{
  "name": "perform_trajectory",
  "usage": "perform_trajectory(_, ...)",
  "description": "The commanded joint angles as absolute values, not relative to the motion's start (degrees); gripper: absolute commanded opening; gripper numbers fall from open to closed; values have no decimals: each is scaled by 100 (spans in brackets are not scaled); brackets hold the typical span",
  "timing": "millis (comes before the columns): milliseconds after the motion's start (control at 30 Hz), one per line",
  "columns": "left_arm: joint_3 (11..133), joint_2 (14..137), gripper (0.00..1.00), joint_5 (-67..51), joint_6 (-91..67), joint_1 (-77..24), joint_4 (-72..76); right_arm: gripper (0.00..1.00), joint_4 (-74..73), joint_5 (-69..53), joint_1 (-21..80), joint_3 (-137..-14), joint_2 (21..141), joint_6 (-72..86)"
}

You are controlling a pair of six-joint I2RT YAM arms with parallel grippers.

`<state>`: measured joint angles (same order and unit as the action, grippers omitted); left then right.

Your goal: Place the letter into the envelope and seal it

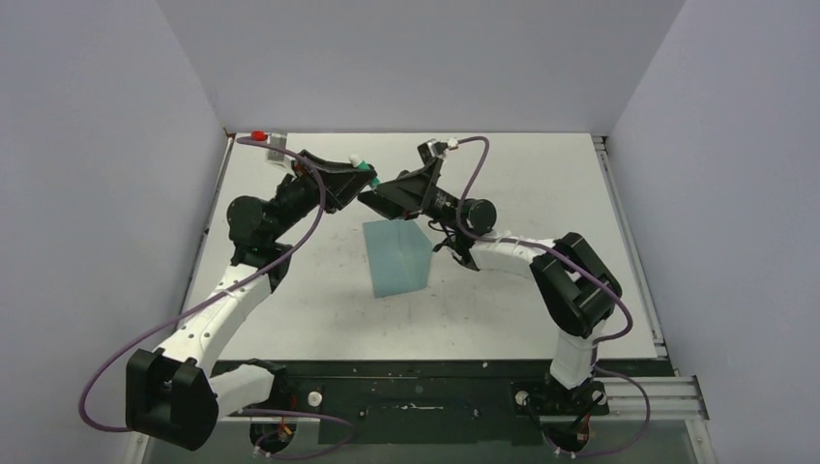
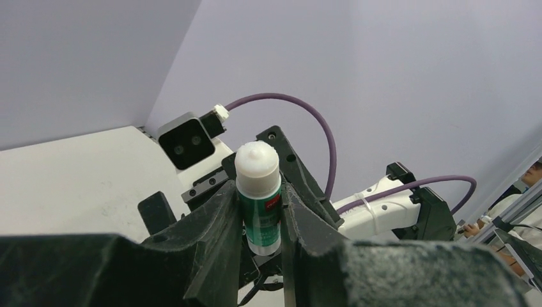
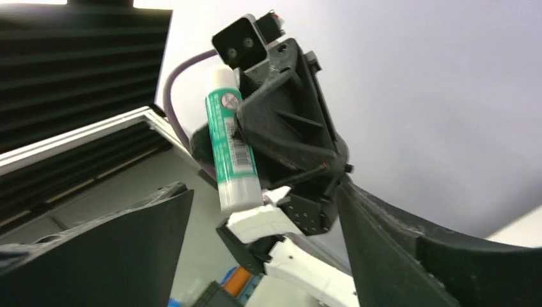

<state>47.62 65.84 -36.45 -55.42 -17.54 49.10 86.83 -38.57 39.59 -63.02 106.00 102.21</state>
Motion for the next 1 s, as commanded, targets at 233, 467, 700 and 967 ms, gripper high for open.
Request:
perform_trajectory(233,4981,6187,0,-3292,-5620,-1690,4146,96,3586,-3580,4035,-6493,8419,3546)
perform_trajectory(467,5089,6155,0,-3306,-5651,-1643,3862,89,1686,-2253,4804,-6950,8047,830)
perform_trajectory(700,5076,6133,0,-3330,-5645,-1629,3832,54,1175,-1859,5113,-7224,8076,53)
perform_trajectory(967,5032,6140,0,-3378,-5626,-1617,3849,67,1381,-1659,5102,-7224,8065,534)
